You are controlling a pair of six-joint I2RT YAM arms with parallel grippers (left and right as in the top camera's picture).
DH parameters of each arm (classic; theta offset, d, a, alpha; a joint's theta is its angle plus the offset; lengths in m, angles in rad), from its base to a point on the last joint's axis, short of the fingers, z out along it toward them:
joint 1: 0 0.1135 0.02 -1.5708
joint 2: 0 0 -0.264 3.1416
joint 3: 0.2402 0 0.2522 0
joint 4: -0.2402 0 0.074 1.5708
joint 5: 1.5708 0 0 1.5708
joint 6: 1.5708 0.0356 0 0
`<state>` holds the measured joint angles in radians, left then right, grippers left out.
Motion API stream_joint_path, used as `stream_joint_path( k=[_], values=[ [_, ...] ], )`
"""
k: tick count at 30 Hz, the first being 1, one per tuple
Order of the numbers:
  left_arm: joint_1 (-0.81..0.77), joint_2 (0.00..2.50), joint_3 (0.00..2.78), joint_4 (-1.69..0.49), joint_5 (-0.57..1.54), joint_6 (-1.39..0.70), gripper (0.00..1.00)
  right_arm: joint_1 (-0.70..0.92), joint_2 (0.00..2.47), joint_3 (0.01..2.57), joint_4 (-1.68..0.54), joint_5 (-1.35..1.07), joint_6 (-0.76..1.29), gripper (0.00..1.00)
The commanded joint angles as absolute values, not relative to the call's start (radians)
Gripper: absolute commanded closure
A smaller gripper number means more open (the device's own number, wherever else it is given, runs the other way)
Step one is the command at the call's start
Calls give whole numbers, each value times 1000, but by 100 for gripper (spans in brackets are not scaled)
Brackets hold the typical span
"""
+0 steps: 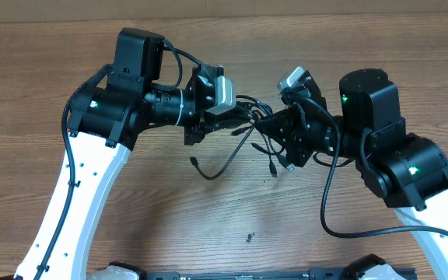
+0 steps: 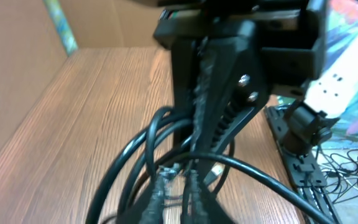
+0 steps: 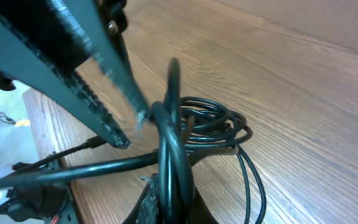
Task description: Untangle cables
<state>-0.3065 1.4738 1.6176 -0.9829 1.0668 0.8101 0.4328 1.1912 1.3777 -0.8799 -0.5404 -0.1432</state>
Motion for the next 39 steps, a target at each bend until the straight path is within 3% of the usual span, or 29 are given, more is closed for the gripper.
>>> stream_joint_path(
  k=[1,2,5,8,22,26,29,33,38,39],
  values=[
    [-305,1478,1619,-977,991,780,74,437,1178,1394,-869,-559,-158,96],
    [-305,1478,1619,-974,991,780,65,437,1178,1394,-869,-559,-159,96],
    [-305,1478,1619,-955,995,757,63,437,1178,1394,-869,-561,-159,96],
    [-308,1478,1619,-921,1011,719,47,437,1178,1394,-869,-577,-159,96],
    [-353,1484,1619,-900,1109,700,37,437,1178,1394,-869,-608,-166,96],
    [-389,1485,1619,-900,1108,700,43,437,1178,1394,-868,-607,-166,96],
    [-409,1485,1619,-900,1103,700,55,437,1178,1394,-869,-604,-166,96],
    [-408,1485,1619,-902,1089,702,93,437,1178,1394,-870,-604,-166,96],
    [-406,1485,1619,-908,1064,702,96,437,1178,1394,-869,-604,-166,96],
    [-406,1485,1619,-908,1033,702,91,437,1178,1394,-870,-604,-166,96]
  ],
)
